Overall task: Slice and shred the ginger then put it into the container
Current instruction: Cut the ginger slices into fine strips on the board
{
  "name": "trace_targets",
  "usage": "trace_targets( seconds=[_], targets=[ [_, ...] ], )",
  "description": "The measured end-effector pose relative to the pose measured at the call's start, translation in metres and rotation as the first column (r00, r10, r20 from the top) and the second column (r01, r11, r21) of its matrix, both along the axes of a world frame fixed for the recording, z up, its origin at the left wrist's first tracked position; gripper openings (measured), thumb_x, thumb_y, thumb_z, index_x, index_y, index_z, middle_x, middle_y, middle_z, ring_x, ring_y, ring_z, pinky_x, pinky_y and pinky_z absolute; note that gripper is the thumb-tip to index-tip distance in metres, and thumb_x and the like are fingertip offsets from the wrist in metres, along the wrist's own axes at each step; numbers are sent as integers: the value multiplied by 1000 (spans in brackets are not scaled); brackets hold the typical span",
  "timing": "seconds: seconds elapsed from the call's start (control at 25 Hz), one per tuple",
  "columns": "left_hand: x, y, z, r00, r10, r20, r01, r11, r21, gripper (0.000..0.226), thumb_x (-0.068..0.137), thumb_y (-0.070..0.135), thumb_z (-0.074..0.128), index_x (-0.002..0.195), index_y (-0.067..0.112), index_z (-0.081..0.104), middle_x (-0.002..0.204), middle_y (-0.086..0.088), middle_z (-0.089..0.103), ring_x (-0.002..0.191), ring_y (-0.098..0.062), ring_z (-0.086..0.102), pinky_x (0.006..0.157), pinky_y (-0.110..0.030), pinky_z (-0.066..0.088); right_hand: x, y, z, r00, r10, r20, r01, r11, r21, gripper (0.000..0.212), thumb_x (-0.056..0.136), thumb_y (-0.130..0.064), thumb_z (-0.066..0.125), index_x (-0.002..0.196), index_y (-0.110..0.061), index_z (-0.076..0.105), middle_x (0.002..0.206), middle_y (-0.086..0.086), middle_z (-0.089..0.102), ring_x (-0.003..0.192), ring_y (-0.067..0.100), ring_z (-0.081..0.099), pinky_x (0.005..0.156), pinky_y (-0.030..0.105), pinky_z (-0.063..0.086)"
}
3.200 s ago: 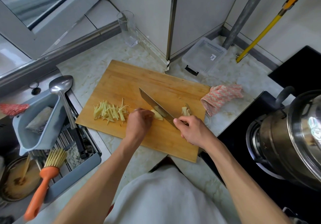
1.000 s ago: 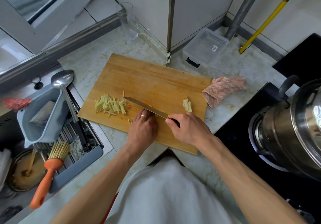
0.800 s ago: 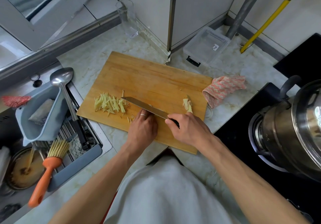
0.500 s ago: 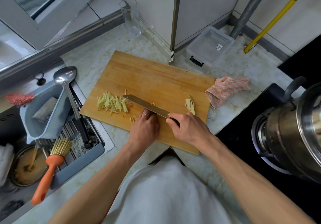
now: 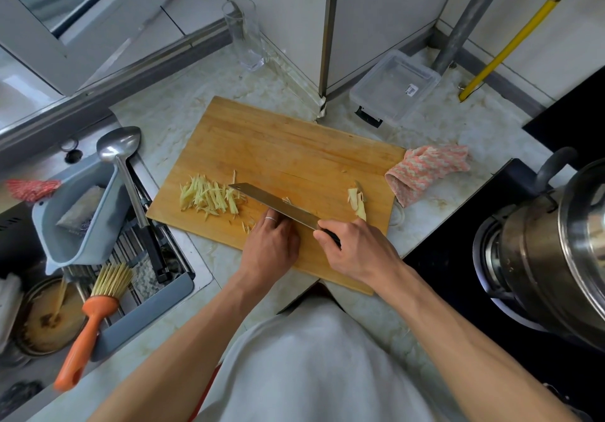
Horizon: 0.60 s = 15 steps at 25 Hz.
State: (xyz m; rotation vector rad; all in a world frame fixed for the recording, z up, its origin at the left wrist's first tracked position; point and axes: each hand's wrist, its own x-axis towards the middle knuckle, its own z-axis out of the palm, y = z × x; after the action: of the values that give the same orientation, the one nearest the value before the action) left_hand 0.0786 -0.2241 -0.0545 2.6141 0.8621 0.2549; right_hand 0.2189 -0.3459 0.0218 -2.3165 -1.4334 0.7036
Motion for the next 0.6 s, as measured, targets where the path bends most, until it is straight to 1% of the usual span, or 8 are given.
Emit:
trace_targets(
  seconds=[0.24, 0.4, 0.48, 0.6],
  targets=[
    [0, 0, -2, 1000, 12, -5, -12, 1000, -7, 41, 87, 23, 40, 101, 2, 72, 106, -16, 64, 101, -36, 60, 80, -39, 56, 1, 1, -4, 999, 33, 22, -33, 999, -16, 36, 103, -44, 44, 110, -16, 65, 84, 10, 71, 81, 38, 65, 63, 40, 52],
    [1, -1, -1, 1000, 9, 12, -9, 1000, -6, 41, 87, 21, 39, 105, 2, 71, 114, -15, 61, 103, -35, 59, 80, -38, 55, 3, 5, -5, 1000, 15, 26, -15, 1000, -25, 38, 103, -46, 43, 119, -19, 65, 95, 13, 73, 88, 39, 66, 69, 41, 54],
    [0, -2, -2, 1000, 5, 14, -4, 1000, -7, 41, 88, 21, 39, 105, 2, 70, 114, -16, 61, 101, -36, 60, 79, -39, 55, 2, 3, -5, 999, 28, 30, -28, 1000, -14, 38, 104, -45, 43, 117, -18, 65, 92, 13, 73, 86, 38, 67, 66, 40, 53],
    [0, -3, -1, 1000, 11, 12, -11, 1000, 0, 41, 88, 21, 39, 103, 1, 71, 109, -17, 62, 97, -36, 61, 81, -39, 55, 1, 1, -5, 998, 48, 49, -48, 999, -6, 37, 104, -45, 42, 114, -18, 65, 87, 12, 72, 83, 37, 67, 63, 38, 51]
  ],
)
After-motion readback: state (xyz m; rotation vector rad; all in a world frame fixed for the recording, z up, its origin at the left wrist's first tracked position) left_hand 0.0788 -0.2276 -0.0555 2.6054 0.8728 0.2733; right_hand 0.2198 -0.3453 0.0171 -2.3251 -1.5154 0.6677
